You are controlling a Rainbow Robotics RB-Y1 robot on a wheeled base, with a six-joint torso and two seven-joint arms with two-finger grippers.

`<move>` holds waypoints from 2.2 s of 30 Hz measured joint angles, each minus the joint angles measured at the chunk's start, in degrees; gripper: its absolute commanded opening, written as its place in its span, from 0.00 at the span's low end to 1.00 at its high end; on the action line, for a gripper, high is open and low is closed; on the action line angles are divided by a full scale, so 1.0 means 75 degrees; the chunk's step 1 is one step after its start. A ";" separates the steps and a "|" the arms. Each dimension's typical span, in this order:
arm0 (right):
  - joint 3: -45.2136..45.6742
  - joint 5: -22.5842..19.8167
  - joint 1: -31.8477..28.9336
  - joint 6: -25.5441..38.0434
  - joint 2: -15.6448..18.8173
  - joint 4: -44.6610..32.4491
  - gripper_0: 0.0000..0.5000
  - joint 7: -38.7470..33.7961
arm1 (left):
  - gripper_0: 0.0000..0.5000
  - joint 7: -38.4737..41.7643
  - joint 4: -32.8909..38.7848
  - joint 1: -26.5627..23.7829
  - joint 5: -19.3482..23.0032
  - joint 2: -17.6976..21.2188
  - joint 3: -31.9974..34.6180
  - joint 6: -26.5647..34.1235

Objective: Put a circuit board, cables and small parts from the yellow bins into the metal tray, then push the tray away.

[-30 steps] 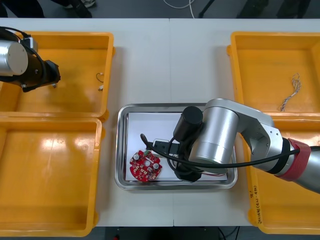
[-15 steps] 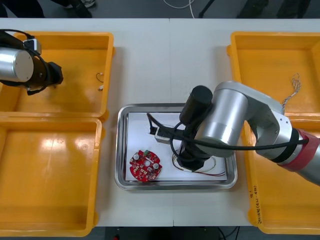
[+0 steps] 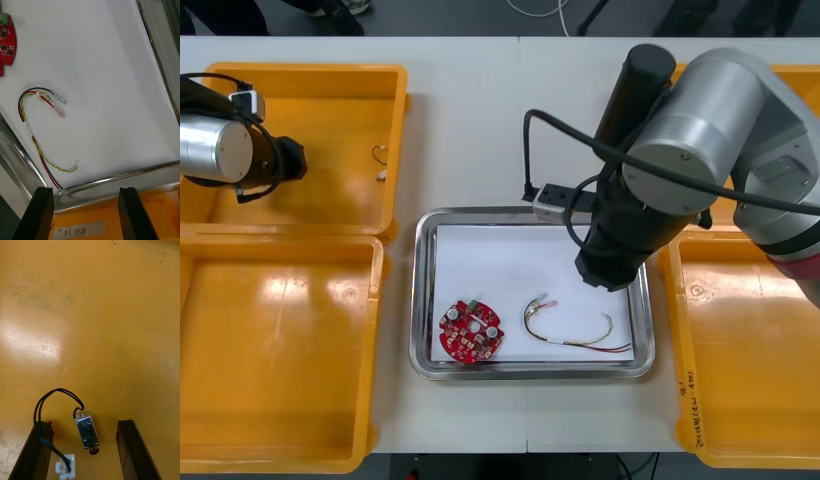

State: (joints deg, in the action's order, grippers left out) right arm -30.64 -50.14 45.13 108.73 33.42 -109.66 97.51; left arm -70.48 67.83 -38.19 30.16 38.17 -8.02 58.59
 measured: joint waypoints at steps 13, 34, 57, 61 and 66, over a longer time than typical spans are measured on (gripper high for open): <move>0.1638 0.0643 0.0061 0.0137 0.0042 -0.1104 1.00 -0.0175 | 0.01 0.0000 0.0000 0.0068 -0.0046 0.0000 0.0000 -0.0212; 0.3785 0.1672 0.0082 0.0138 0.0318 0.0582 1.00 -0.0695 | 0.00 0.0000 0.0012 0.0070 -0.0039 0.0000 0.0000 -0.0173; 0.4966 0.4028 0.0845 0.0138 0.0317 0.3820 1.00 -0.0940 | 0.00 -0.0001 0.3143 0.0074 -0.0204 0.0000 0.0889 0.4058; 0.5174 0.4166 0.1036 0.0136 0.0316 0.4407 1.00 -0.0940 | 0.00 -0.0001 0.3697 0.0074 -0.0203 -0.0006 0.0889 0.4659; 0.5481 0.4215 0.1285 -0.0101 0.0313 0.5076 1.00 -0.0945 | 0.00 -0.0001 0.4591 0.0075 -0.0182 -0.0109 0.0889 0.5615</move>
State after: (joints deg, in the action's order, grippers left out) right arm 10.47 -18.52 54.77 107.98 35.77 -71.59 90.42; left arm -70.49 102.27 -37.63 28.80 37.35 -1.35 100.71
